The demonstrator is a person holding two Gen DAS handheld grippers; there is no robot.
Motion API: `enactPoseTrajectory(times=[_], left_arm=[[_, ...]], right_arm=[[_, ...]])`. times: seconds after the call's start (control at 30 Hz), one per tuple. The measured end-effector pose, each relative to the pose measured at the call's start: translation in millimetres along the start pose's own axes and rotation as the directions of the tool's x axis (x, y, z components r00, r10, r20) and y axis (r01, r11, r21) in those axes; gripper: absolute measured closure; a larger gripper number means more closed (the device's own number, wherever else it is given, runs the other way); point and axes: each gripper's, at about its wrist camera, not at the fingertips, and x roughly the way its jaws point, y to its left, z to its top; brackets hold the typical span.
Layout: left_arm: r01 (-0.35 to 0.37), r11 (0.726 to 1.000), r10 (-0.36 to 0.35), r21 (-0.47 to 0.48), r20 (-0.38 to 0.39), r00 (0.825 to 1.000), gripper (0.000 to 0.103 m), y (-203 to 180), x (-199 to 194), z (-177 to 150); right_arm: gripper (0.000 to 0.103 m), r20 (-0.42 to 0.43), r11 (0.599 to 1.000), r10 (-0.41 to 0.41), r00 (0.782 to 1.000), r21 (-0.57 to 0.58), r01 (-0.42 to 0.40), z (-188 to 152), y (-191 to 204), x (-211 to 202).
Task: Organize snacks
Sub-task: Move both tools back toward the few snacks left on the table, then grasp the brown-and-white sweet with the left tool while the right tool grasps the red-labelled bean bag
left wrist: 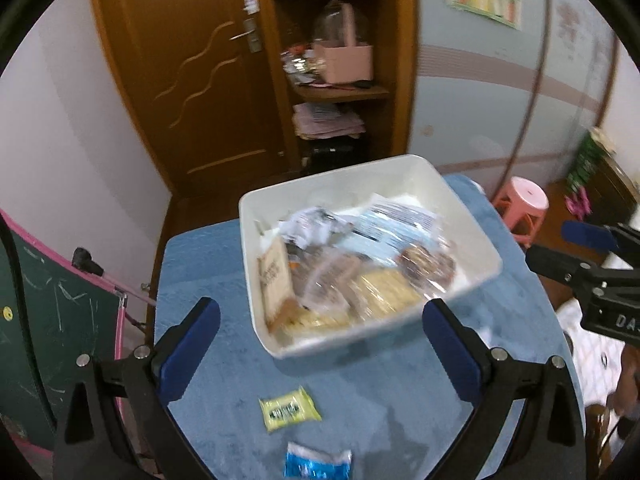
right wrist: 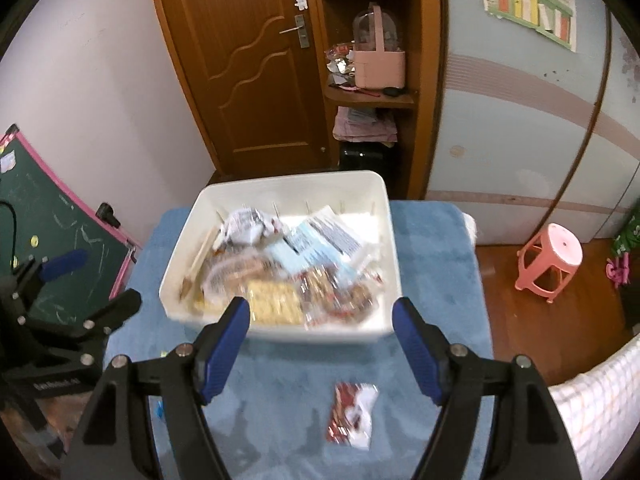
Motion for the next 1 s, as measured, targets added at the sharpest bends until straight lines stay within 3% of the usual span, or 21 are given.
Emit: enactPoseTrajectory(times=[0.23,0.4,0.7,1.0], left_arm=[[0.097,0.985,-0.097,0.141,-0.007,0.995,0.001,-55.9,-40.3,-32.2],[0.163,0.966,-0.162,0.200,-0.022,0.987,0.001,-95.5,-43.2,-44.1],[0.280,0.943,-0.258,0.182,-0.136,0.957,0.001,-147.7,12.6,-66.6],[0.315,0.940,-0.269,0.133,-0.281,0.921,0.001,-175.7,95.0,-86.0]], right_arm=[[0.029,0.006,0.998,-0.061,0.998,-0.002,0.061,-55.1,-37.0,-46.1],[0.029,-0.001,0.995,-0.094,0.996,0.013,0.094,-101.3,-66.8,-60.5],[0.029,-0.071,0.992,-0.117,0.991,0.034,0.119,-171.6,-98.5,-36.2],[0.029,-0.154,0.993,-0.042,0.987,0.104,0.059,-218.4,-113.8,14.8]])
